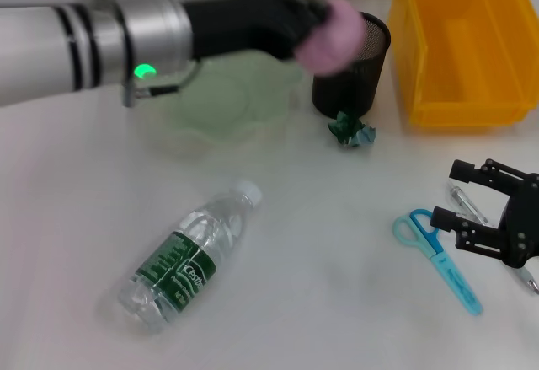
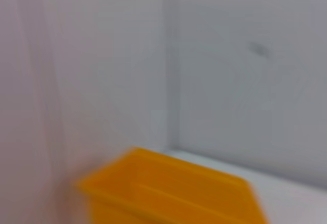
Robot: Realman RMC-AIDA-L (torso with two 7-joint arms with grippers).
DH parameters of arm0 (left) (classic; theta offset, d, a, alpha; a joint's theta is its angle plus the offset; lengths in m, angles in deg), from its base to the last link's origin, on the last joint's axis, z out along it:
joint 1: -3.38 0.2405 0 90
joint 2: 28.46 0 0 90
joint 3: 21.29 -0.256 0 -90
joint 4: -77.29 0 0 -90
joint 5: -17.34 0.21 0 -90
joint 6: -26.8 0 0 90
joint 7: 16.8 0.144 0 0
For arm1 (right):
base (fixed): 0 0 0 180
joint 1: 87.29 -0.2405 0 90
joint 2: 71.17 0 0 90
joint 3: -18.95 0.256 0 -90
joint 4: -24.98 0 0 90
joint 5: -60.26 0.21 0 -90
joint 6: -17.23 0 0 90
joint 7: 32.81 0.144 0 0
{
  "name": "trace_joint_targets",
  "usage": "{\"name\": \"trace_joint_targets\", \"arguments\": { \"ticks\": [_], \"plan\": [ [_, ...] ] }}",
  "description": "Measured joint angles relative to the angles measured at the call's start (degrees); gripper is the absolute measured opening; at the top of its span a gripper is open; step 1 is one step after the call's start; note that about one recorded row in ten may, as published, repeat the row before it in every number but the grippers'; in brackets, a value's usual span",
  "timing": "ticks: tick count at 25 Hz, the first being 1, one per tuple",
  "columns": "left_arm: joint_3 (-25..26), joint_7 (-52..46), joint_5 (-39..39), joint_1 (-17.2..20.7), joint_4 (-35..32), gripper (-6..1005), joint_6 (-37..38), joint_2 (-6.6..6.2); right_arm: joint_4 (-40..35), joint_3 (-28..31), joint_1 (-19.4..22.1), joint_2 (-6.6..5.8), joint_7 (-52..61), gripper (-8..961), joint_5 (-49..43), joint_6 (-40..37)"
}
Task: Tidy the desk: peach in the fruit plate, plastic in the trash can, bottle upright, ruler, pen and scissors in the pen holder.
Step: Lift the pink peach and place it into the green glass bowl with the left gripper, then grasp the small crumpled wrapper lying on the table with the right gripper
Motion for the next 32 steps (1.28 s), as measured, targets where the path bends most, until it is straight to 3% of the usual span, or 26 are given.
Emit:
{"name": "trace_joint_targets", "arguments": {
  "ticks": [3, 7, 9, 15, 19, 22, 25, 29, 32],
  "plan": [
    [8.01, 1.20, -4.70, -1.19, 9.49, 78, -0.93, -0.25, -0.01, 0.01, -0.01, 0.11, -0.05, 772, 0.00, 0.00],
    [15.79, 2.65, -5.28, -3.59, 20.35, 92, -0.64, -0.47, -0.02, 0.01, -0.19, 0.12, -0.05, 772, 0.00, 0.00],
    [17.02, 4.29, -5.35, -3.44, 22.11, 99, -0.51, -0.39, -0.02, 0.01, -0.56, 0.11, -0.05, 773, 0.00, 0.00],
    [17.70, 5.49, -6.96, -1.67, 21.86, 349, 3.26, -0.36, 1.10, -0.05, -1.85, 0.10, -0.06, 772, 0.00, -0.01],
    [21.42, 9.98, -8.68, -0.17, 21.88, 467, 14.43, -0.47, 1.37, 0.19, -2.08, 0.09, -0.09, 772, 0.00, -0.06],
    [24.40, 16.73, -9.32, 1.16, 22.63, 574, 27.57, -0.48, 1.29, 0.43, -2.73, 0.13, 0.90, 772, 0.17, -0.12],
    [25.02, 21.93, -8.77, 2.59, 23.06, 691, 36.30, -0.62, -0.29, 0.45, -3.80, 0.00, 4.26, 771, 0.23, -0.13],
    [24.53, 26.40, -5.88, 4.63, 23.21, 791, 41.88, -0.72, -8.92, -0.13, -5.04, -0.20, 16.07, 771, -1.53, -0.02],
    [24.44, 30.05, -0.97, 6.62, 23.82, 832, 45.50, -0.51, -22.97, -1.30, -5.87, 0.95, 28.44, 770, -9.07, -1.33]
  ]
}}
